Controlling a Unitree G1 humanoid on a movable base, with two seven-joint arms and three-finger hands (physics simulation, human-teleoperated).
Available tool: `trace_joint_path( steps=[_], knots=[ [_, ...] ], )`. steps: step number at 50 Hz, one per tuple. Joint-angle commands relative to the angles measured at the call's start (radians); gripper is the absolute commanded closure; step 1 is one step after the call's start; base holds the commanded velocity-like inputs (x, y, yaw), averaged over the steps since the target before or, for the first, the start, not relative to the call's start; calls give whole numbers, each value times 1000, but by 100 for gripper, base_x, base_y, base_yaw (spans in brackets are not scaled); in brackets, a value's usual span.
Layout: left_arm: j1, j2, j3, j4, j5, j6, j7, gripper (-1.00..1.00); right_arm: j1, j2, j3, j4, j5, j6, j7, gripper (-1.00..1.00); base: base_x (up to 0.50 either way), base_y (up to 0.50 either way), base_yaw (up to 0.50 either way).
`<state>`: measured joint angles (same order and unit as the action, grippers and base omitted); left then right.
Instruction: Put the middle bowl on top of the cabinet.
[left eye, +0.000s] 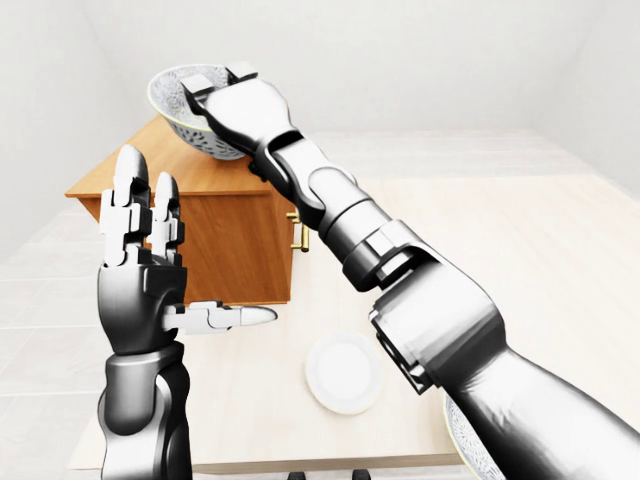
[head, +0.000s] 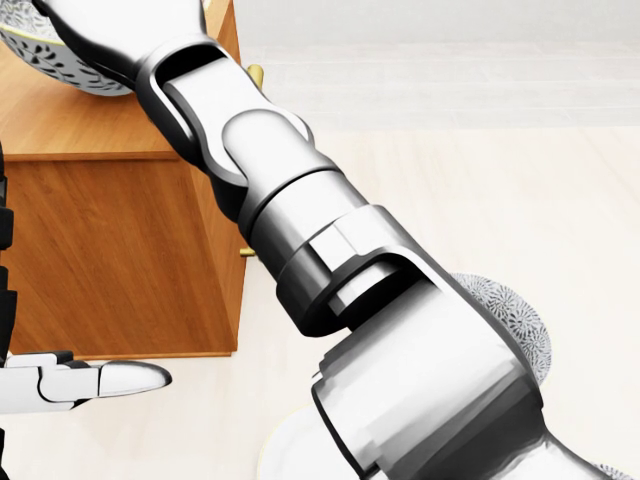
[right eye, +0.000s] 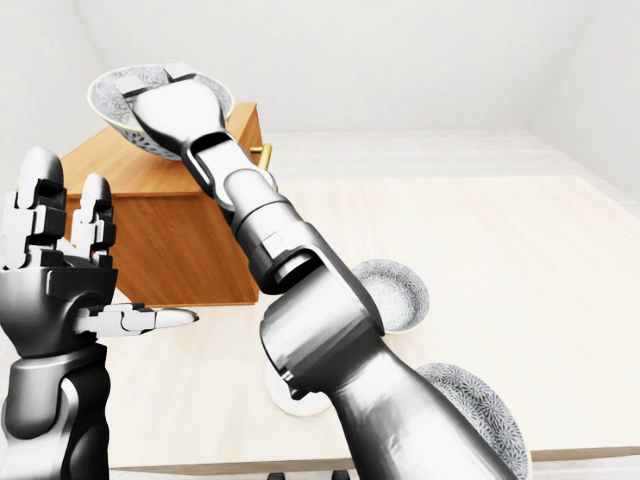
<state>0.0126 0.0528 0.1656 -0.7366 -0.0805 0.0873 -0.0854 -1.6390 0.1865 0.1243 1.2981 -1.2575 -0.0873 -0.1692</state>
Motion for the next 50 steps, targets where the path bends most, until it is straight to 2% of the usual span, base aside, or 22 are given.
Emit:
trace_joint_path(
  steps=[1, 15, 32, 38, 46, 50],
  knots=[
    [2, -6, 7, -7, -20, 0, -2, -100, -7, -1, -9, -12, 30, 0, -7, -96, 0, 0, 0],
    [1, -6, 7, -3, -20, 0, -1, -100, -15, -1, -11, -14, 34, 0, -7, -100, 0, 0, 0],
    [-2, -5, 6, -5, -21, 0, 0, -100, -90, -18, -22, -41, 50, 0, 22, -100, 0, 0, 0],
    [-3, -4, 8, -5, -20, 0, 2, -100, -46, -33, -22, -59, 53, 0, 8, -100, 0, 0, 0],
    [-5, -3, 5, 3, -16, 0, 4, -100, -18, -62, -38, -134, 83, 0, 63, -100, 0, 0, 0],
    [-4, -4, 6, -2, -16, 0, 4, -100, 3, -81, -18, -162, 70, 0, 95, -100, 0, 0, 0]
  ],
)
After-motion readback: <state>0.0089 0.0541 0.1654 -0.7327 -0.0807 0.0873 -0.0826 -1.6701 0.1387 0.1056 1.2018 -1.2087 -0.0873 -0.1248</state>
